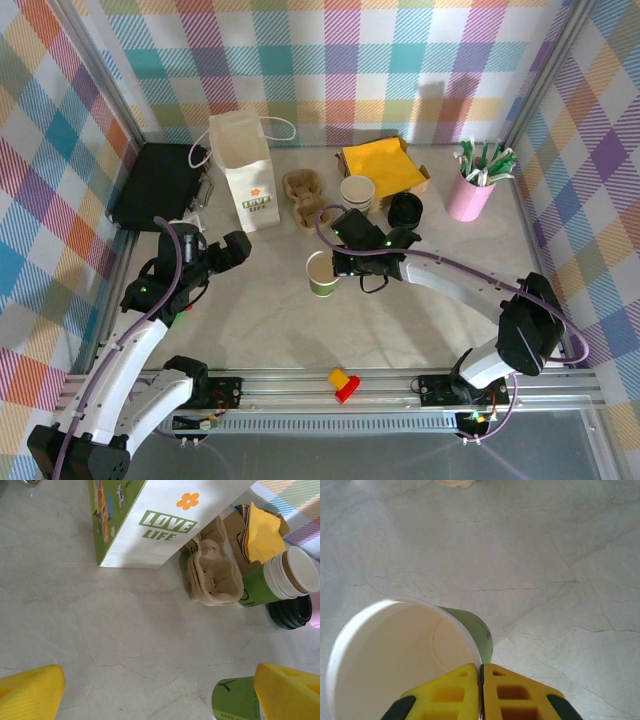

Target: Pack the takeout coffee

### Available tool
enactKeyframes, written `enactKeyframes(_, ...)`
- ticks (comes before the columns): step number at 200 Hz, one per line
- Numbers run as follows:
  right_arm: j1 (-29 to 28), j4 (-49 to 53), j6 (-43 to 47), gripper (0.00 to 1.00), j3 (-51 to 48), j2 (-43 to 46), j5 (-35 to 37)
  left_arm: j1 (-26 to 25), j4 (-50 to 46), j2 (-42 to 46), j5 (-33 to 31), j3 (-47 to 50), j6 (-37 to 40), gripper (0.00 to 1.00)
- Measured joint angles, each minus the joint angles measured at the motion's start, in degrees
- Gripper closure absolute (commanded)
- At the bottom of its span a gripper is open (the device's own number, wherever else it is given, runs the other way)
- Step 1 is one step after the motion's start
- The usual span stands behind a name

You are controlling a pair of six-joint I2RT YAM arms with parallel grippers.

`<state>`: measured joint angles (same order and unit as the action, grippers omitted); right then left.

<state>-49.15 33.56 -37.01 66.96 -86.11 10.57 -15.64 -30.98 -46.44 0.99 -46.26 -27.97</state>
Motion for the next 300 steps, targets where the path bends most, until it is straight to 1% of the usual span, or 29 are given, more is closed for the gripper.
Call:
enactKeyframes(58, -1.22, -1.09, -0.33, 0.88, -2.34, -1.09, 1.40, 0.00, 0.04, 0.00, 0.00, 0.04, -0.15, 0.04)
enactKeyframes(84, -1.60, -0.98, -0.59, 0.80, -2.58, -1.22, 2.03, 0.00, 0.04, 0.00, -0.02, 0.04, -0.17, 0.04)
enactKeyframes(110, -1.86, -0.94, -1.25, 0.68, -2.58, -1.22, 2.51, 0.00, 0.02, 0.00, -0.15, 0.04, -0.31, 0.04)
enactKeyframes(133, -1.90, 0.11, -1.51, 0.59, -2.29, -1.22, 2.93, 0.00, 0.02, 0.00, -0.17, 0.04, -0.55, 0.03)
enactKeyframes(154, -1.88, 3.61, -1.09, 0.54, 0.44, -1.22, 4.22, 0.00, -0.35, 0.00, -0.15, -0.07, -0.59, 0.04)
enactKeyframes(185, -1.75, 8.37, 0.63, 0.53, 7.65, -0.76, 7.30, 0.00, -1.16, 0.02, -0.15, -1.60, -0.55, 0.04)
enactKeyframes(202, -0.74, 10.36, 2.05, 0.52, 10.82, 0.37, 9.01, 0.00, -1.73, 0.11, -0.13, -2.86, -0.52, 0.04)
enactKeyframes(224, 2.64, 12.11, 4.09, 0.50, 13.11, 2.60, 10.80, 0.00, -1.90, 0.35, 0.04, -4.09, -0.52, 0.04)
enactKeyframes(251, 11.28, 12.85, 6.10, 0.49, 13.29, 4.55, 11.54, 0.00, -1.92, 0.87, 0.68, -4.59, -0.50, 0.04)
enactKeyframes(274, 18.62, 12.63, 7.48, 0.47, 13.31, 4.15, 11.50, 0.00, -1.95, 1.09, 1.03, -4.59, -0.52, 0.04)
enactKeyframes(300, 23.98, 11.26, 8.24, 0.47, 13.97, 1.53, 11.19, 0.00, -1.95, 1.22, 1.11, -4.59, -0.52, 0.04)
